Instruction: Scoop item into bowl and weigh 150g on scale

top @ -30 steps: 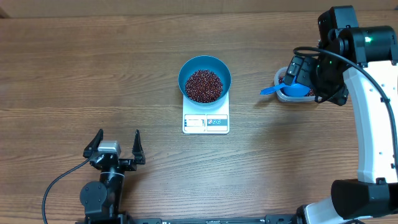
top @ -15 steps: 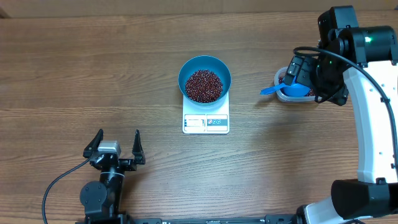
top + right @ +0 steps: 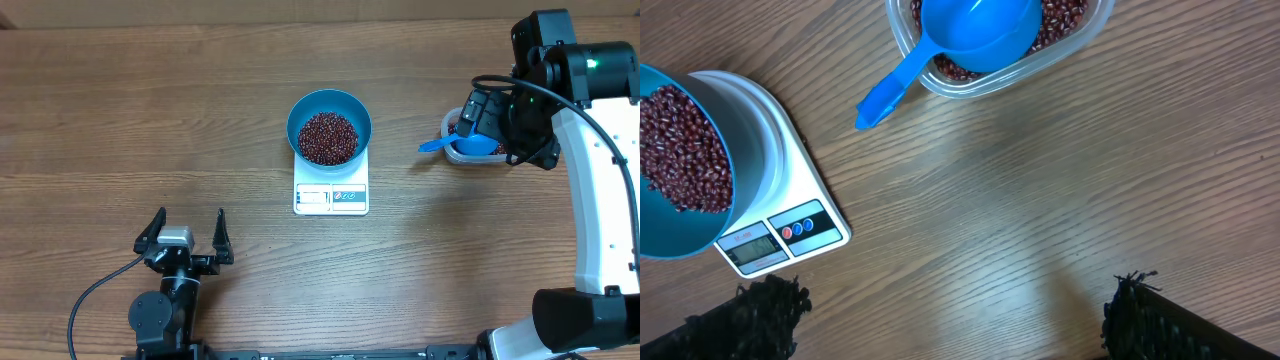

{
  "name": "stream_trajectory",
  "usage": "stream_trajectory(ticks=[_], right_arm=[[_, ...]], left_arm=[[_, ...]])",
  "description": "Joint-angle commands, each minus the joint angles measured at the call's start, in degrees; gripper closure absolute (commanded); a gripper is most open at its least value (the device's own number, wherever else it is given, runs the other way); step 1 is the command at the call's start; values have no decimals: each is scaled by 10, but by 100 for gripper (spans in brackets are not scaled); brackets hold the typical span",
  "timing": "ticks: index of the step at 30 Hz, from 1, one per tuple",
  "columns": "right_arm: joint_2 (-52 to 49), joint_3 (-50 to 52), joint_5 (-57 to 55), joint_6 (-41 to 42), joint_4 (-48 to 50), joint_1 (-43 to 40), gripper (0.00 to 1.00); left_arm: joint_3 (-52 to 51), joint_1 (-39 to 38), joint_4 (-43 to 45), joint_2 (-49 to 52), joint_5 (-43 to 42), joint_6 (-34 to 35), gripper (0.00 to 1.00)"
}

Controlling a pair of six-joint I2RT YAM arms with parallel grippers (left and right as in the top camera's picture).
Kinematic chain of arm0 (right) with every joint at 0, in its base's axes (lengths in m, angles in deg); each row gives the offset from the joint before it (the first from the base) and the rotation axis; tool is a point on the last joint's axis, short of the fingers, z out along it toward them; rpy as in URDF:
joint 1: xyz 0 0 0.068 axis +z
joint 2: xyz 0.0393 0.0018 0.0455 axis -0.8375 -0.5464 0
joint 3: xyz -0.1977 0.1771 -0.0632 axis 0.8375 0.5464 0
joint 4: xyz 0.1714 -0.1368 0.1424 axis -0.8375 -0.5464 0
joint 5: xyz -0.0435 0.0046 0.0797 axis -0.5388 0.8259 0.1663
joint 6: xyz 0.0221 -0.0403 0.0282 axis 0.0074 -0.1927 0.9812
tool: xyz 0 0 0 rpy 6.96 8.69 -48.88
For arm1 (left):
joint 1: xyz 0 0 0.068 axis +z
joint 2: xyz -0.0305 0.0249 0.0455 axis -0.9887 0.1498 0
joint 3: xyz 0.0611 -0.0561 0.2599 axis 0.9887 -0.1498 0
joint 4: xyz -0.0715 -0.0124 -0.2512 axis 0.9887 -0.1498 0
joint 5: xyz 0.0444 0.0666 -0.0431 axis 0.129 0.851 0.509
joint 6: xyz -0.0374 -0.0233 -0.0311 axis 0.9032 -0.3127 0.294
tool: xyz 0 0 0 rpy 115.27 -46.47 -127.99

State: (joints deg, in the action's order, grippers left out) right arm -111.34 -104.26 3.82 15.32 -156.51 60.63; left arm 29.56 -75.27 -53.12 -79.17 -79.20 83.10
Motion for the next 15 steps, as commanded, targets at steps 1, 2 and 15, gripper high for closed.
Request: stream_trajectory(ticks=[1,2,15], right_arm=[[11,-11,1,-9,2,-3,0],[11,-11,1,-9,2,-3,0],[19,7,-5,-6,63,-2,0]], left_arm=[[-2,2,-2,-5,4,8,0],[-2,2,-2,-5,4,8,0],[-2,2,-2,-5,4,8,0]])
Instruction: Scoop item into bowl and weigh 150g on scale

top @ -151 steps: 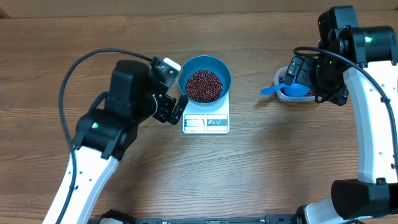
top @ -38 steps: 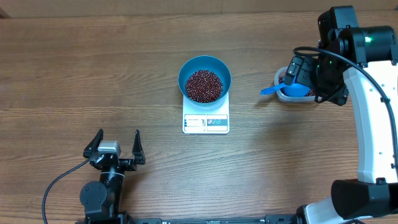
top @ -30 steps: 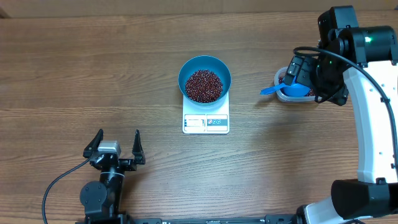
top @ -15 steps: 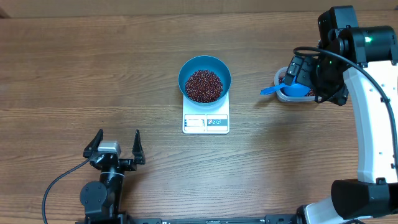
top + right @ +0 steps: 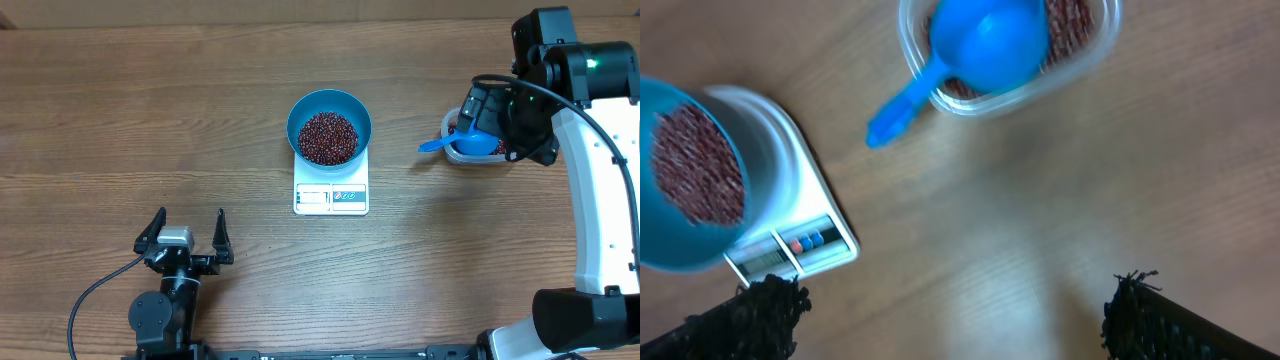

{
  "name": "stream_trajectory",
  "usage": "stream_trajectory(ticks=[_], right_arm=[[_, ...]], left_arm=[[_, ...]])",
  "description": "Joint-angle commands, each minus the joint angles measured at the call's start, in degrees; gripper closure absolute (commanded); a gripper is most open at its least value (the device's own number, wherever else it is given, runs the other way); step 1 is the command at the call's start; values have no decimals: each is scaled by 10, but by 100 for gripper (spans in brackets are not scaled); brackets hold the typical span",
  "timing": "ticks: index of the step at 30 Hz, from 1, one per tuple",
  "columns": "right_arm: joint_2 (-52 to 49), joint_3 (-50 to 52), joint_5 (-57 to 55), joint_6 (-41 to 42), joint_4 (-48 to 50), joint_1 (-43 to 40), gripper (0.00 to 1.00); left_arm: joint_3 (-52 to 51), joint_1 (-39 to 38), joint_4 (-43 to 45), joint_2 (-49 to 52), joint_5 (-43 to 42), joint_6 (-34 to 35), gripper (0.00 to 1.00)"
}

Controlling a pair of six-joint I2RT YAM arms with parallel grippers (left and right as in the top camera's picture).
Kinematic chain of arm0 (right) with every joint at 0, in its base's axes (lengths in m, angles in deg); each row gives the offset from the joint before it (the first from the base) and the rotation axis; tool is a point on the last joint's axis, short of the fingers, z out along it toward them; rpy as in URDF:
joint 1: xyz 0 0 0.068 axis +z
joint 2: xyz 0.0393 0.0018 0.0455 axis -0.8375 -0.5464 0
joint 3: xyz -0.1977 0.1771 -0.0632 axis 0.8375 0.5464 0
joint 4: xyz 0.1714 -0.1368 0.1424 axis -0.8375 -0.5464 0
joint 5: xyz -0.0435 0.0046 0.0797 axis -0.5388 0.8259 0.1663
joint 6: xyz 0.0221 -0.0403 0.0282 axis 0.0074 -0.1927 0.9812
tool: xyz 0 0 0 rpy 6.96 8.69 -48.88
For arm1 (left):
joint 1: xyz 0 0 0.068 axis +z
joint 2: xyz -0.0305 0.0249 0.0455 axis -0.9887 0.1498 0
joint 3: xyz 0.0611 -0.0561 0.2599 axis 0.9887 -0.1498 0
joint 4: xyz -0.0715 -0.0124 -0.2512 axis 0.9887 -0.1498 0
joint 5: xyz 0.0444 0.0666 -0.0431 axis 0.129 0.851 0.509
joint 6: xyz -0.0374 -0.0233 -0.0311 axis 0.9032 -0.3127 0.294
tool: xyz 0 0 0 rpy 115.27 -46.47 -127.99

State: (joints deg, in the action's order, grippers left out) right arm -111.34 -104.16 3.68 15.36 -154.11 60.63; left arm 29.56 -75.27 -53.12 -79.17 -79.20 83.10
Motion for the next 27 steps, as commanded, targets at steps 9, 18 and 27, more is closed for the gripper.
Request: stream_trajectory(ticks=[9,18,27], right_arm=[[142,212,18,-7,282,20,0],[342,560,71,-7,705,20,0],[542,877,68,-12,1120,20,0]], left_arm=[[-2,2,-2,-5,4,8,0],[-2,2,-2,-5,4,8,0],[-2,2,-2,-5,4,8,1]])
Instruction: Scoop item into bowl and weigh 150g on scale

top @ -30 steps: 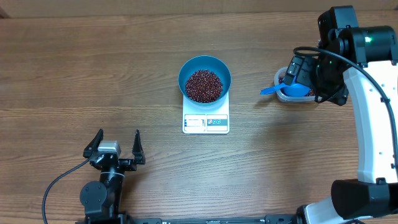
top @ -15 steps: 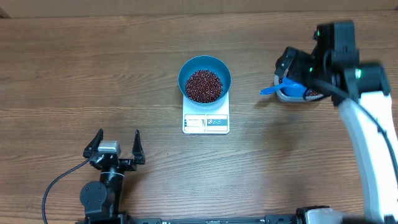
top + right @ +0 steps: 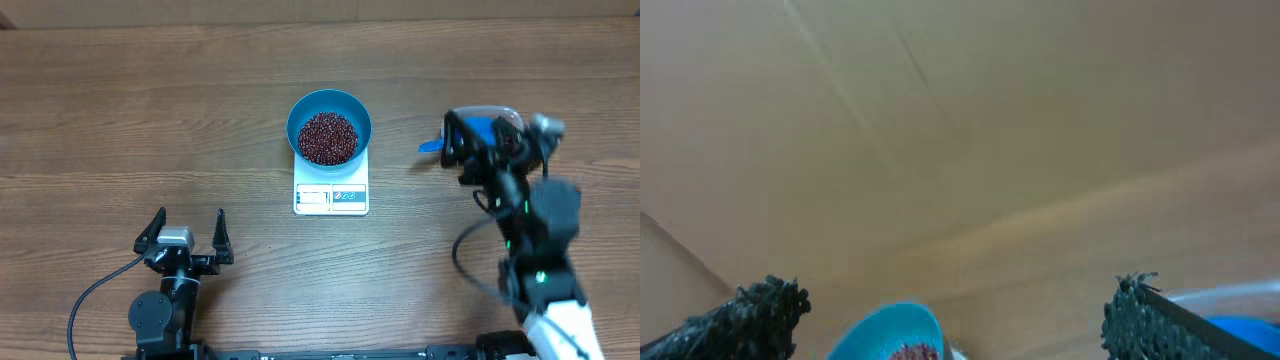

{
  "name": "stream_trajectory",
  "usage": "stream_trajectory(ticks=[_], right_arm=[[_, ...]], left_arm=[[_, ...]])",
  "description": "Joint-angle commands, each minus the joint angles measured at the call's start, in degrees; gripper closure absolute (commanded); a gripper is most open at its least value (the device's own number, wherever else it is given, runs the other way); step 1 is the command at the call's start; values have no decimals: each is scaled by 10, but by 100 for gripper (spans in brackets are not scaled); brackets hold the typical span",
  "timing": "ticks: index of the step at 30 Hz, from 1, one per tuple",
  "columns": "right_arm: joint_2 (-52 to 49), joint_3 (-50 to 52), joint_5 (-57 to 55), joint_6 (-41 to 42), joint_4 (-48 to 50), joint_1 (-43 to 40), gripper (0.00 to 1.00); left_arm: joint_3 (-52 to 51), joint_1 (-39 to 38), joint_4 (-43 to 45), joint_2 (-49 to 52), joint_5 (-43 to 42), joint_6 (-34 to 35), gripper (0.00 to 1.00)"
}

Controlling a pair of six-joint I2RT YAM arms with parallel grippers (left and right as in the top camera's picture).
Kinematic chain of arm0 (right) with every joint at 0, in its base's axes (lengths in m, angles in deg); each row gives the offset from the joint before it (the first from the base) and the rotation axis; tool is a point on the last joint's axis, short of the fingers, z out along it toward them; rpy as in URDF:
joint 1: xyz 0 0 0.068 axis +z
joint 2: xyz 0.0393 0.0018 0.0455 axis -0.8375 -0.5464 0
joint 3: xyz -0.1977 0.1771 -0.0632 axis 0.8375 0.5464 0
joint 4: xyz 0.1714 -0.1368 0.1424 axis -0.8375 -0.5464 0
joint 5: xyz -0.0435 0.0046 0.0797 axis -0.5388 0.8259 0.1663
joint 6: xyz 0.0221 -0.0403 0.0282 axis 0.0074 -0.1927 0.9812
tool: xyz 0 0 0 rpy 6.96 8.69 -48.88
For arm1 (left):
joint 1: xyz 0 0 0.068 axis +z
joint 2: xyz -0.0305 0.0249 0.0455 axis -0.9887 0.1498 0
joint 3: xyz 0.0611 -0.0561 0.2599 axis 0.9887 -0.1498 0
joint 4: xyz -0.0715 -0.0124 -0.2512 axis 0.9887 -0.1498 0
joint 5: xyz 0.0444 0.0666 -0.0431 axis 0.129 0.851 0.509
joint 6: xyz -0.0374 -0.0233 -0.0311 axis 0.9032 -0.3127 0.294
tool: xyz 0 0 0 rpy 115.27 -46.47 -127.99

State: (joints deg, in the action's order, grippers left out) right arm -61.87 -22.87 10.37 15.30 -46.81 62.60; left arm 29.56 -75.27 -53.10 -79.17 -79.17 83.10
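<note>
A blue bowl [image 3: 329, 96] holding red beans [image 3: 327, 137] stands on the white scale [image 3: 331, 197] at the table's middle. To its right, the blue scoop [image 3: 431, 146] lies in a clear bean container [image 3: 487, 111], its handle sticking out to the left. My right gripper [image 3: 483, 138] is open and empty, just in front of that container and partly covering it. The right wrist view is tilted nearly level: it shows the bowl [image 3: 890, 330] low in frame, the scoop [image 3: 1235, 335] at the right edge and the right gripper [image 3: 950, 295] with its fingers wide apart. My left gripper [image 3: 190, 238] sits open at the front left.
The wooden table [image 3: 150, 110] stretches out on all sides of the scale. The right arm's body [image 3: 545, 240] rises from the front right edge. A black cable [image 3: 95, 290] runs beside the left arm's base.
The right arm has moved from reaching over the container from the far right to standing at the front right. Its wrist camera now looks across the table instead of down. The scoop stays in the container.
The right gripper was open above the table beside the container, with the scoop lying in it and beans in the bowl. Shortly after, it was slightly higher over the same spot. Now the arm is drawn back and tipped level. The left arm never moved.
</note>
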Motion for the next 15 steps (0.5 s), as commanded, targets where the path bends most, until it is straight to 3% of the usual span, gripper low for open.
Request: stream_trajectory(ticks=[1,4,11,15], right_arm=[[70,96,-4,-12,77,1,0],[152,183,-26,-13,121,1,0],[282,290,-39,-49,113,1,0],[347,292,-34,-89,9,1,0]], left_arm=[[-2,2,-3,-5,4,8,0],[-2,2,-3,-5,4,8,0],[-2,2,-3,-5,4,8,0],[-2,2,-3,-5,4,8,0]])
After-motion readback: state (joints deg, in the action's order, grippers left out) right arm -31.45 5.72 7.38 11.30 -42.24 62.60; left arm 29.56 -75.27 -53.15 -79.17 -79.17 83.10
